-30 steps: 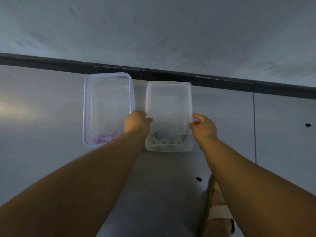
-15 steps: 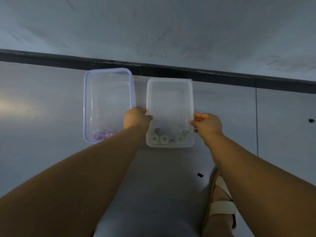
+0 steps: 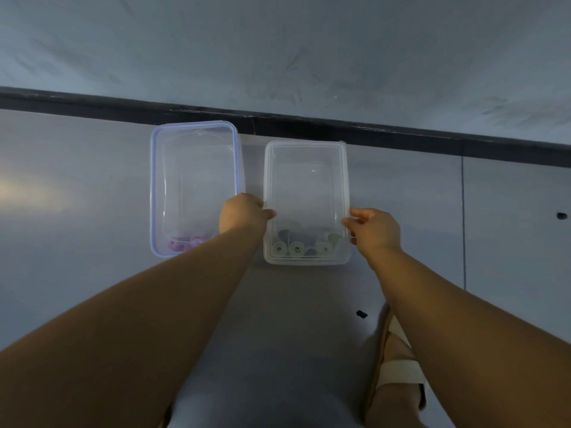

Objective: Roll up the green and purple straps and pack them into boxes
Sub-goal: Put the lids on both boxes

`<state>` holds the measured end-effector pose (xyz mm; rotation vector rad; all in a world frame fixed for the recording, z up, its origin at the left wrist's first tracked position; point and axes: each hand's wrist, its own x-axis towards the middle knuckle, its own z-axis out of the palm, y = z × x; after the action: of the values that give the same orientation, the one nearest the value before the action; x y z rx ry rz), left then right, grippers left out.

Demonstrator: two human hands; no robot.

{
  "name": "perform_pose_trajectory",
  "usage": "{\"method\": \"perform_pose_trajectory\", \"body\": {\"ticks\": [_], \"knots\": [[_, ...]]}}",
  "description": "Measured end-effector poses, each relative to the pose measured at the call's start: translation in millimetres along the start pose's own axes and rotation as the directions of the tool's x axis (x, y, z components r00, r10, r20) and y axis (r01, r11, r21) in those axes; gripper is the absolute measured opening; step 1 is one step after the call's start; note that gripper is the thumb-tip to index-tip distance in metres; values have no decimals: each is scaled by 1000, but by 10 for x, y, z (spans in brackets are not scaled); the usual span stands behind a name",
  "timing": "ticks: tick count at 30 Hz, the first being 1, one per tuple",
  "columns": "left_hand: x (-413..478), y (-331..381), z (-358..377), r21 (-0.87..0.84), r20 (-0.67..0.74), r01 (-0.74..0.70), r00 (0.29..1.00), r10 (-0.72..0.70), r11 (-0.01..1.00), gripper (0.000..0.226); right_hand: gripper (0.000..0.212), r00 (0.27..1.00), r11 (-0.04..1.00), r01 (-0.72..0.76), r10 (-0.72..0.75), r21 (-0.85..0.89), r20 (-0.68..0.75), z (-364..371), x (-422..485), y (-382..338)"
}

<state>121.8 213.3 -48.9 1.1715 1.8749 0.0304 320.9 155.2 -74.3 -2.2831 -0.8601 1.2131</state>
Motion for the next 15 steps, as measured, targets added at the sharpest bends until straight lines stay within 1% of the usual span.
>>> {"method": "perform_pose_trajectory", "body": {"ticks": [2,4,7,9,10,13,15], "knots": [[-11,-3,3,29,-10,-9,1000,9,1000,37,41,996,1000,11,-13,28,90,-66,-59,0],[-34,-20,15,38,-10,-26,1000,27,999,37,47,975,994,-25,1,108,221,-151,-124,22],[-95,-88,53,37,21,-23,1000,22,999,38,53,943,993,-68,32,98,331,-235,-180,86],[-145,-153,81,34,70,27,997,-30,999,35,50,927,990,-113,73,87,368,-248,-216,122],[-179,-181,91,2,95,72,993,-72,997,34,47,922,988,-129,90,80,376,-246,-233,139],[-272,-246,122,-201,182,254,959,-219,946,24,37,923,986,-148,109,78,370,-220,-272,160],[-317,-280,141,-256,231,304,941,-247,918,23,33,920,981,-163,112,107,375,-190,-295,154]]}}
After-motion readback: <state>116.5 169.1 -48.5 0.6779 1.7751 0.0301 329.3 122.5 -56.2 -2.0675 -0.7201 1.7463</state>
